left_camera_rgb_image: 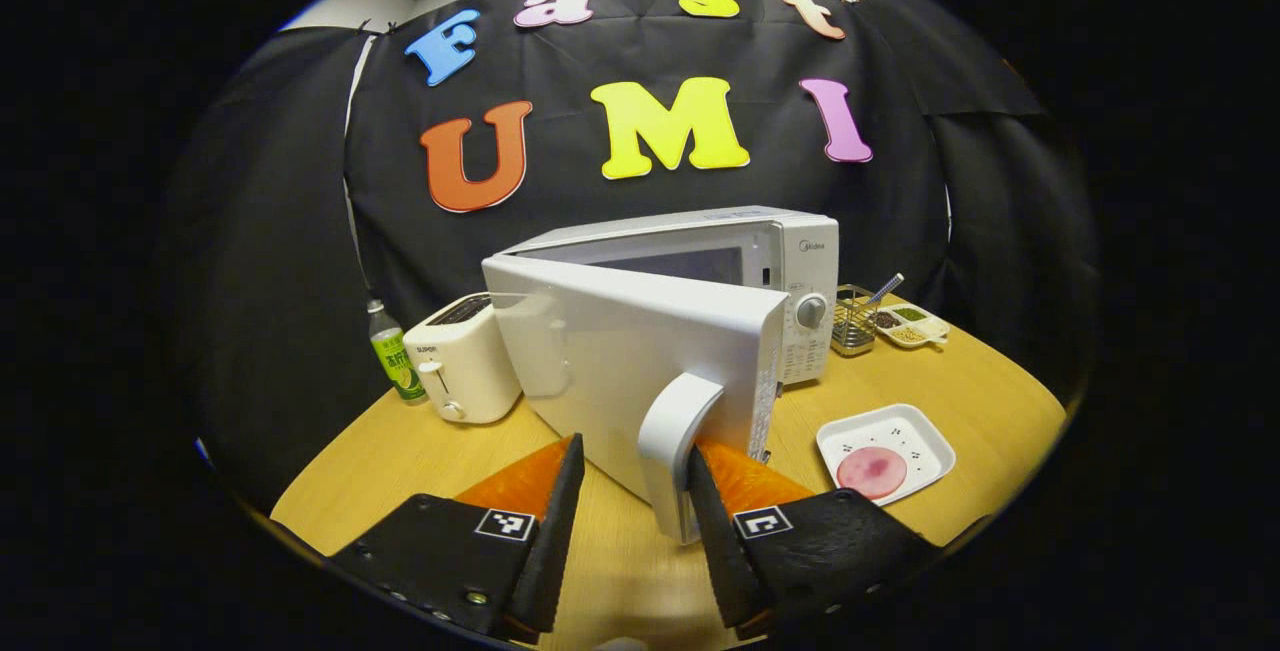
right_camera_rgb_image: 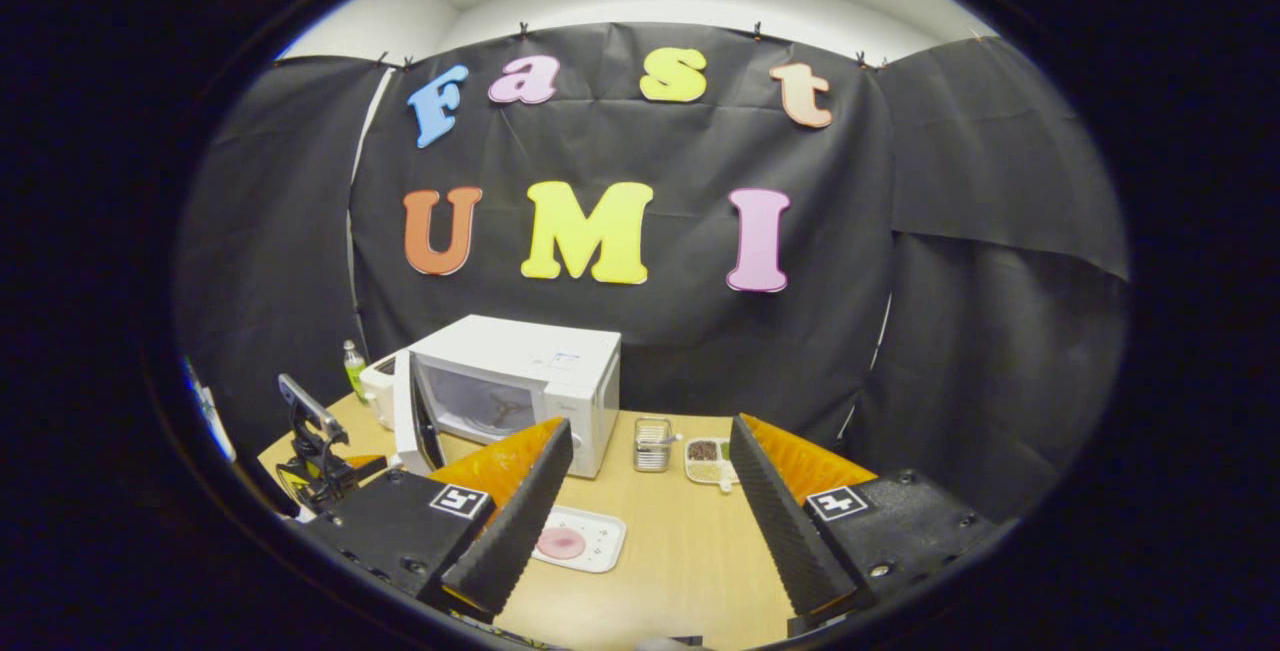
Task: Open the microwave oven with the left hand, put the food in, and close the microwave oven.
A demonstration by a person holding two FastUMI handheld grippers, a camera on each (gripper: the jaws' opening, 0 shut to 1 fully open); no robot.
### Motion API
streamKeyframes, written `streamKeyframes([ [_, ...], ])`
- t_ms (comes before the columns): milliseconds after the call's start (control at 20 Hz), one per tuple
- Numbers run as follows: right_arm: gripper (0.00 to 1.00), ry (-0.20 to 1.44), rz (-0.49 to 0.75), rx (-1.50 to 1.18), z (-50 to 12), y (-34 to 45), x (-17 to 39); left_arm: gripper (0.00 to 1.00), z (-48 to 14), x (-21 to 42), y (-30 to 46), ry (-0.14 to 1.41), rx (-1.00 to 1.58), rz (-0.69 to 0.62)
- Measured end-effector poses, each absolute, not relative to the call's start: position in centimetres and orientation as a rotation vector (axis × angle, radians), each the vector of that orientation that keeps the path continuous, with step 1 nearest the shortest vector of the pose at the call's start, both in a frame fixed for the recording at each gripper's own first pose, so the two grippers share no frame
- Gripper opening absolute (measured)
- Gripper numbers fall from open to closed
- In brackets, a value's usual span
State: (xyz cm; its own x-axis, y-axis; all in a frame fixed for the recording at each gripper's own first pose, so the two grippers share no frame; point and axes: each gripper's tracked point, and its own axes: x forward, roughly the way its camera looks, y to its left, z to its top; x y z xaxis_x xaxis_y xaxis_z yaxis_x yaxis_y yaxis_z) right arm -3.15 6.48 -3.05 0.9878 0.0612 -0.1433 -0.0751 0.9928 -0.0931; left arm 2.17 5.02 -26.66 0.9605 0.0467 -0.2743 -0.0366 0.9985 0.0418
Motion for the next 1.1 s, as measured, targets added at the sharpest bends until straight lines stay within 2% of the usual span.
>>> streamKeyframes([
  [50,1.0,0.139,0.072,-0.1,-3.1,6.6,-3.3,0.6,-26.0,2.1,5.9,0.267,0.04,0.06],
  [100,0.96,0.137,0.073,-0.102,-3.1,6.6,-3.5,0.74,-26.4,1.8,6.4,0.294,0.036,0.06],
  [250,1.0,0.127,0.091,-0.099,-3.1,7.3,-4.1,0.93,-26.3,0.7,7.9,0.303,0.016,0.094],
  [600,1.0,0.14,0.15,-0.114,-4.1,9.9,-3.7,0.93,-27.2,-2.6,12.9,0.325,-0.028,0.176],
  [650,0.96,0.141,0.164,-0.122,-4.3,10.5,-3.6,0.93,-27.2,-3.0,13.6,0.329,-0.019,0.187],
  [700,1.0,0.14,0.178,-0.128,-4.4,11.2,-3.5,0.93,-27.2,-3.4,14.3,0.333,-0.019,0.199],
  [1100,1.0,0.161,0.258,-0.122,-6.1,15.2,-2.2,0.93,-27.3,-6.7,19.0,0.323,-0.036,0.279],
])
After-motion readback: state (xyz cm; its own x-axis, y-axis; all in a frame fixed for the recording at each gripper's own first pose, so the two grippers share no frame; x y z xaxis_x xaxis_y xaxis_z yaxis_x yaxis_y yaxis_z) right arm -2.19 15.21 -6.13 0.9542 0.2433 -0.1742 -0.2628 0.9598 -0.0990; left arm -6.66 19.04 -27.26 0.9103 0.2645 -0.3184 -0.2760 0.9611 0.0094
